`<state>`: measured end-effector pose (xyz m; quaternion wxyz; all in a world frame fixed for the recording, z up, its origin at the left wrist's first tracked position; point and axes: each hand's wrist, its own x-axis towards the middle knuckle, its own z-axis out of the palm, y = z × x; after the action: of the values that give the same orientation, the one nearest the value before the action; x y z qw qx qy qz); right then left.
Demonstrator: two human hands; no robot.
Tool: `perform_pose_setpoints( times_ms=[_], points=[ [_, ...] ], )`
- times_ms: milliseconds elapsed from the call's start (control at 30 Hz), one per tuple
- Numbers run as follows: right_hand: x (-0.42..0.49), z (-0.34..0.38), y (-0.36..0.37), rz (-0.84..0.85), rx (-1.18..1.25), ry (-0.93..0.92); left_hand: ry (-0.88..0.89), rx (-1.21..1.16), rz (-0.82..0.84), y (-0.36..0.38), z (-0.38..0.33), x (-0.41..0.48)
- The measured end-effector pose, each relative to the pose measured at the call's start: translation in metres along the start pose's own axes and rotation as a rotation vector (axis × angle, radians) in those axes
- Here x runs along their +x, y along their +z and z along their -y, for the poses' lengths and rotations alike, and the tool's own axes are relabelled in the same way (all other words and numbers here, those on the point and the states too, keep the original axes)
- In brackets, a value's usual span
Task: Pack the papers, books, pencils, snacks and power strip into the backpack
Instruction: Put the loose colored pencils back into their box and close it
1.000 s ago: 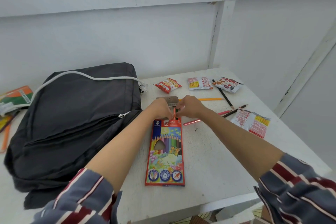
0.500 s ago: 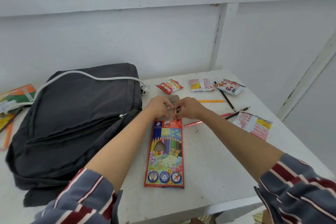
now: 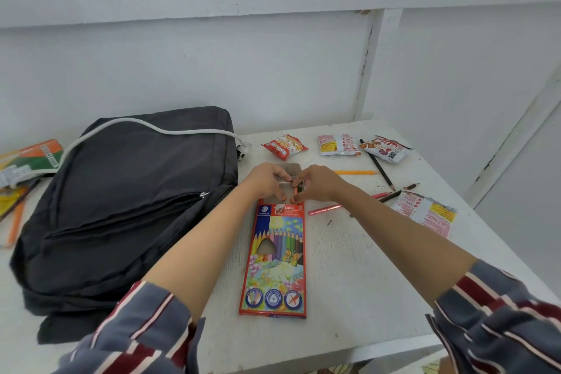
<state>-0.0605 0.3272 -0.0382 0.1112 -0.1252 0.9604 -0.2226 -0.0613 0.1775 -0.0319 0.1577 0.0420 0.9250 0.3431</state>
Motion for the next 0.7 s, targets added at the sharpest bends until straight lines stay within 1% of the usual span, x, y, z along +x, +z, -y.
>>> perform_pose_setpoints(
  times_ms=[133,333,500,600,700],
  points=[
    [0.0,0.0,-0.002,0.018,-0.022,-0.004,-0.007,0.006,0.01,0.0,0.0,-0.001],
    [-0.001,0.001,0.001,-0.025,-0.029,0.015,-0.015,0.003,0.011,0.001,-0.001,0.0],
    [-0.003,0.004,0.003,-0.006,-0.023,0.015,-0.009,0.037,0.009,0.002,0.0,0.0],
    [-0.008,0.003,0.0,-0.005,0.04,0.0,0.004,0.04,-0.015,0.004,0.001,0.001],
    [-0.014,-0.004,-0.008,-0.061,0.158,-0.002,0.032,0.035,-0.078,0.007,0.001,0.003]
  ],
)
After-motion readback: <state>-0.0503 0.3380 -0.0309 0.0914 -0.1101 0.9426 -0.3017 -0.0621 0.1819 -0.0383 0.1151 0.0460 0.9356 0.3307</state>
